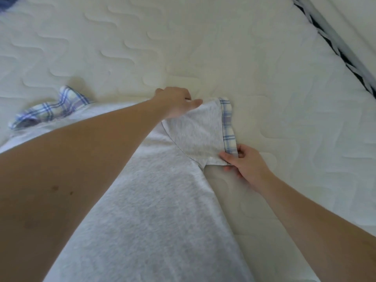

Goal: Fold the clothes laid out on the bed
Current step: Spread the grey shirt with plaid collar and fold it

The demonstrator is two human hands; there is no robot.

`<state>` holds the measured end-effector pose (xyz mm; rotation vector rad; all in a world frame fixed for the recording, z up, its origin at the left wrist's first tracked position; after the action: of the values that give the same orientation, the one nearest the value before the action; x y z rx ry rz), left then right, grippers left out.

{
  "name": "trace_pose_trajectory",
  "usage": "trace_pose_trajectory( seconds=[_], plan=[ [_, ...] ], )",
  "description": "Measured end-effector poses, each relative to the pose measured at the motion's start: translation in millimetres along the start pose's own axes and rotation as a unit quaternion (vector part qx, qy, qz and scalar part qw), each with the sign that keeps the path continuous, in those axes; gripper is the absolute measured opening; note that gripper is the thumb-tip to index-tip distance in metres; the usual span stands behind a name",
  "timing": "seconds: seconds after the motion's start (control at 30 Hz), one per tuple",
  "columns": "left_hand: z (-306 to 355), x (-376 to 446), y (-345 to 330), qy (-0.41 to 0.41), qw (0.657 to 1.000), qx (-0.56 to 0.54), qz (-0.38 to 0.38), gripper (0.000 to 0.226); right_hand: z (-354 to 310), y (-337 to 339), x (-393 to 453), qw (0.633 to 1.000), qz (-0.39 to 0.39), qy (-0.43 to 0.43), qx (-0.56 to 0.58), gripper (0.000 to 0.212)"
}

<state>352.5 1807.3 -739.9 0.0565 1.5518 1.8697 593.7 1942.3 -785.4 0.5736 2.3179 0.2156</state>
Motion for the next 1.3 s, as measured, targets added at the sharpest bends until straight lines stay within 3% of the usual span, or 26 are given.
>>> trace_pose_trajectory(
  seconds=[0.07, 0.23, 0.43, 0.53, 0.73, 0.93, 1.03, 1.2, 1.3],
  plan=[
    [25, 8, -3, -0.015, 0.999, -0.007, -0.032, 0.063, 0, -1, 3, 1.000, -0.002, -0.005, 0.007, 0.031],
    [79, 16, -7, -0.069, 0.995, 0.023, -0.072, 0.035, -1, -1, 10, 0.999, -0.008, -0.032, 0.019, 0.026],
    [86, 20, 21, -0.080, 0.992, -0.092, -0.036, 0.023, 1, -5, 12, 0.995, -0.024, -0.080, 0.055, 0.022],
    [95, 11, 25, -0.076, 0.982, -0.169, -0.030, 0.037, 1, -5, 12, 0.994, -0.014, -0.090, 0.064, 0.022],
    [103, -4, 31, -0.092, 0.992, -0.085, -0.006, 0.028, 8, -9, 16, 0.990, -0.019, -0.110, 0.089, 0.020],
    [67, -46, 48, -0.057, 0.992, -0.033, 0.110, 0.021, 9, -10, 17, 0.991, -0.019, -0.094, 0.090, 0.022],
    [52, -75, 46, -0.014, 0.988, -0.116, 0.104, 0.029, 4, -11, 14, 0.991, -0.020, -0.087, 0.102, 0.020],
    [35, -132, 19, 0.104, 0.914, -0.385, 0.074, 0.023, -15, -7, -8, 0.995, 0.006, -0.034, 0.097, 0.016],
    [18, -162, 7, 0.136, 0.848, -0.505, 0.084, 0.016, -47, -3, -35, 0.991, 0.098, 0.088, -0.011, 0.022]
  ],
)
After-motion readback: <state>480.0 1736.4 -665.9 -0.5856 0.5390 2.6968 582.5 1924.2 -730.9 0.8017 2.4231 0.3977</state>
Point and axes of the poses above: each hand's wrist, its own x-axis towards the middle knuckle, its own y-axis out of the back of the hand, z = x × y, the point moved 9 cm from there along x, towards the middle knuckle, and after that the axes turned 6 degrees about z, right-handed, at the moved point
